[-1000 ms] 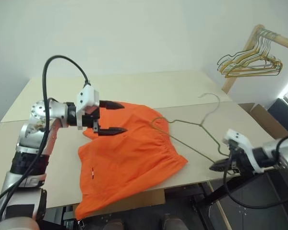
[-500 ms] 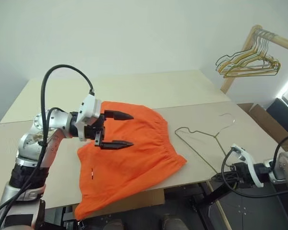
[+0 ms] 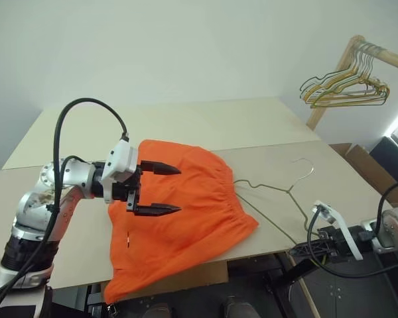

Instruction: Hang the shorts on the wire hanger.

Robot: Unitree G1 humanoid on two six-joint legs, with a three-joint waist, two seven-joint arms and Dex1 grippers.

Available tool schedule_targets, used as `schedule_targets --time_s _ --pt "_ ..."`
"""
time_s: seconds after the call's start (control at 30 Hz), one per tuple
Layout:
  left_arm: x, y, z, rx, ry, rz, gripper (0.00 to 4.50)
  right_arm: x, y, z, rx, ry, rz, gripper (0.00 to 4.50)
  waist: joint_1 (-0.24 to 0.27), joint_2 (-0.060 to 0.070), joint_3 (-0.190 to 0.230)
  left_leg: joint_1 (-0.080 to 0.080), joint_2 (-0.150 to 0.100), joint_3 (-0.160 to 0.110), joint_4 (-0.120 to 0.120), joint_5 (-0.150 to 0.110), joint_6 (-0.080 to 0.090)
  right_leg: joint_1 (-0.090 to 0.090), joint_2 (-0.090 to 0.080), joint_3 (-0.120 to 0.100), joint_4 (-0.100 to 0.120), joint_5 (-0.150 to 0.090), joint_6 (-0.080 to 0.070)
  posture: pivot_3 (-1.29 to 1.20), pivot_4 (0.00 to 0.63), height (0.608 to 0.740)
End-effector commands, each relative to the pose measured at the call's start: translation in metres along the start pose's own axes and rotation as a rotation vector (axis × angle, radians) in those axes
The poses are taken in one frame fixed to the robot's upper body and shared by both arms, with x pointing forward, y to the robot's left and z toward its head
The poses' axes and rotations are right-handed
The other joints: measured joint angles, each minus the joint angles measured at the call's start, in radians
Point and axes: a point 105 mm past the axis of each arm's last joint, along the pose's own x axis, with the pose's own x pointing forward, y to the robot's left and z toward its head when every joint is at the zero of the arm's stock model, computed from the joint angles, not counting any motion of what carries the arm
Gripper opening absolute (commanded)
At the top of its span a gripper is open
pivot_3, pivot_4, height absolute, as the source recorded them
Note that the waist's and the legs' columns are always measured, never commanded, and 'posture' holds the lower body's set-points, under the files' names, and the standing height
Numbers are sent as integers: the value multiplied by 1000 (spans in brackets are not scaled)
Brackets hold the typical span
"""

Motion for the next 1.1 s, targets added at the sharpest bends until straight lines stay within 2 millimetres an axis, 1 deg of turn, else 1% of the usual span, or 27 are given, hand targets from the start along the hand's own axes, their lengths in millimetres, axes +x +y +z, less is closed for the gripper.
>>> schedule_targets --time_s 0.03,0.1,0.23,0.33,0.5,0.63,0.7,0.77,0.9,1.0,1.1 --pt "-3 -1 10 39 -12 15 4483 -10 9 14 -53 -57 30 0 3 0 0 0 0 0 0 0 0 0 0 0 0 0 0 19 0 740" --pt "-3 -2 10 39 -11 18 4483 -10 10 14 -72 -54 33 0 7 0 0 0 0 0 0 0 0 0 0 0 0 0 0 21 0 740" --pt "-3 -2 10 40 -9 21 4483 -12 5 22 -64 -95 11 0 16 0 0 0 0 0 0 0 0 0 0 0 0 0 0 22 0 740" --pt "-4 -2 9 42 -5 18 4483 -10 11 19 -96 -72 38 0 22 0 0 0 0 0 0 0 0 0 0 0 0 0 0 23 0 740" --pt "-3 -2 9 44 -3 18 4483 -7 14 17 -105 -51 57 0 25 0 0 -1 0 0 0 0 0 -1 0 0 0 0 0 23 0 740" --pt "-4 -2 9 48 1 18 4483 -3 17 10 -124 7 70 0 25 0 0 -1 0 0 0 0 0 -1 0 0 0 0 0 25 0 740" --pt "-4 -1 9 48 2 18 4483 2 9 6 -127 39 18 0 25 0 0 -1 0 0 0 0 0 -1 0 0 0 0 0 28 0 740" --pt "-4 -1 9 50 4 19 4483 3 3 9 -113 26 1 0 24 0 0 0 0 0 0 0 0 0 0 0 -1 0 0 32 0 740" --pt "-5 -1 8 54 10 21 4483 4 1 15 -111 7 6 0 24 0 0 -1 0 0 0 0 0 -1 0 0 -1 0 0 42 0 740" --pt "-5 -2 8 58 14 24 4483 7 -7 15 -100 22 -27 0 25 0 0 -1 0 0 0 0 0 -1 0 0 0 0 0 45 0 740" --pt "-5 -2 7 59 15 26 4483 6 3 10 -139 48 39 0 28 0 0 -1 0 0 0 0 0 -1 0 0 -1 0 0 55 0 740"
